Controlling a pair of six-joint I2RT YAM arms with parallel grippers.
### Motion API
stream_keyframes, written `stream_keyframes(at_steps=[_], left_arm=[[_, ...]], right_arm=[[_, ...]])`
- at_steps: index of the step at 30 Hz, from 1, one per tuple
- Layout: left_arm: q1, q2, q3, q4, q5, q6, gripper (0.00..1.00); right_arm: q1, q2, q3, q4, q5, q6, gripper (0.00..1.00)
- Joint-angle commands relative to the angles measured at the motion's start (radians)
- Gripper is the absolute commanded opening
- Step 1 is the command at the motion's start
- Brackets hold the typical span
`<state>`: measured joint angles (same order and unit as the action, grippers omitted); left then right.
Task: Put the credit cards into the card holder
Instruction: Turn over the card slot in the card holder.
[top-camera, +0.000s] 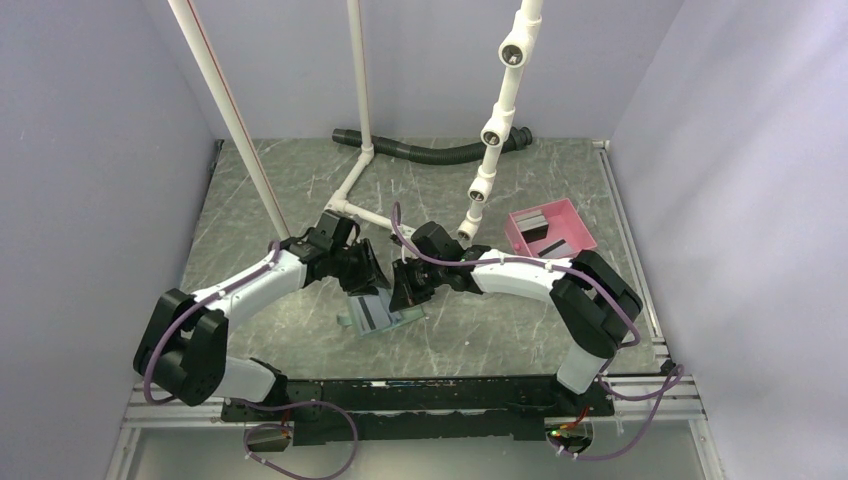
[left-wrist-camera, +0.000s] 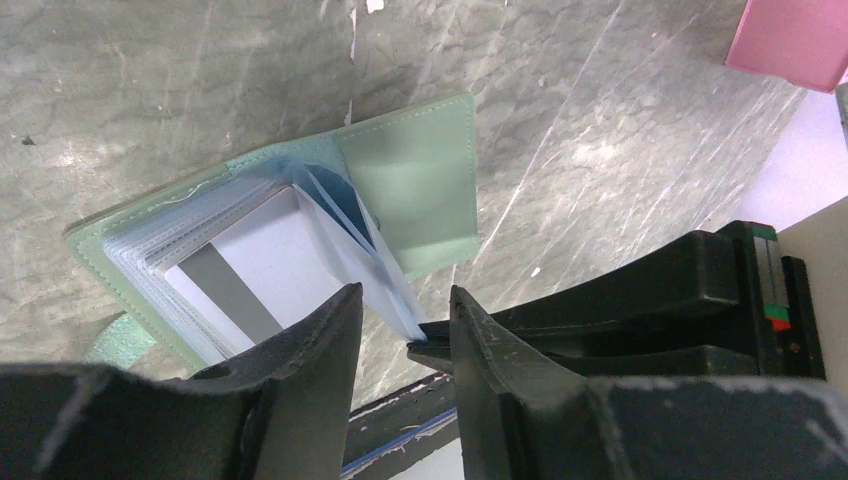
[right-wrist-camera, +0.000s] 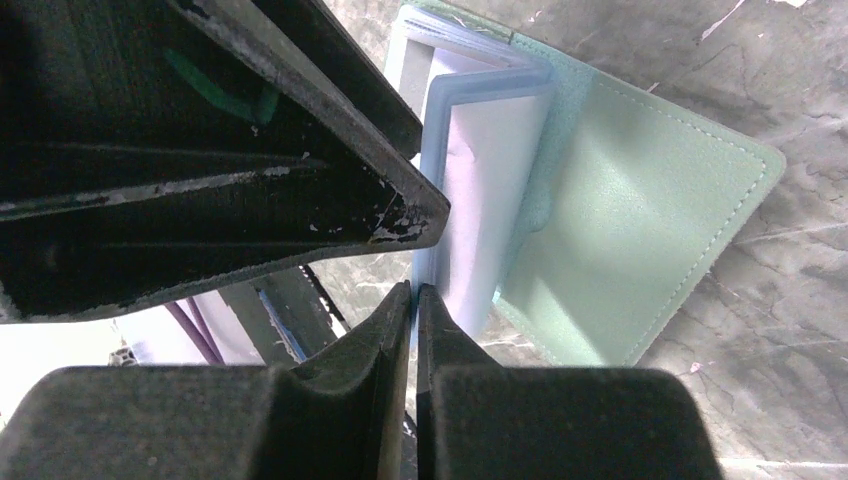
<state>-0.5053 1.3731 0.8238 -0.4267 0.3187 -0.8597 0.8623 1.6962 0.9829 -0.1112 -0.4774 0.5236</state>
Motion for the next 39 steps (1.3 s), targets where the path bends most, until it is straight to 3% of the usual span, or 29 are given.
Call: stream_keyframes(at_steps=[1, 8, 27, 32, 39], left_arm=[[0.001, -0.004, 0.003, 0.005, -0.012, 0.004, 0.42], [0.001, -0.054, -0.018, -0.031, -0.046, 0.009, 0.48], [0.0, -0.022, -0.073, -0.064, -0.124, 0.051, 0.37], [0.001, -0.043, -0.094, -0.085, -0.143, 0.054, 0.37], [0.001, -0.049, -0.104, -0.089, -0.143, 0.057, 0.37]], right_arm=[[0.008, 0.0, 0.04, 0.035, -0.008, -0.013, 0.07], [0.009, 0.0, 0.04, 0.03, -0.003, -0.014, 0.07], [0.017, 0.002, 0.045, 0.012, 0.015, -0.025, 0.03], [0.017, -0.01, 0.041, -0.011, 0.04, -0.04, 0.21], [0.017, -0.016, 0.036, -0.025, 0.055, -0.047, 0.27]])
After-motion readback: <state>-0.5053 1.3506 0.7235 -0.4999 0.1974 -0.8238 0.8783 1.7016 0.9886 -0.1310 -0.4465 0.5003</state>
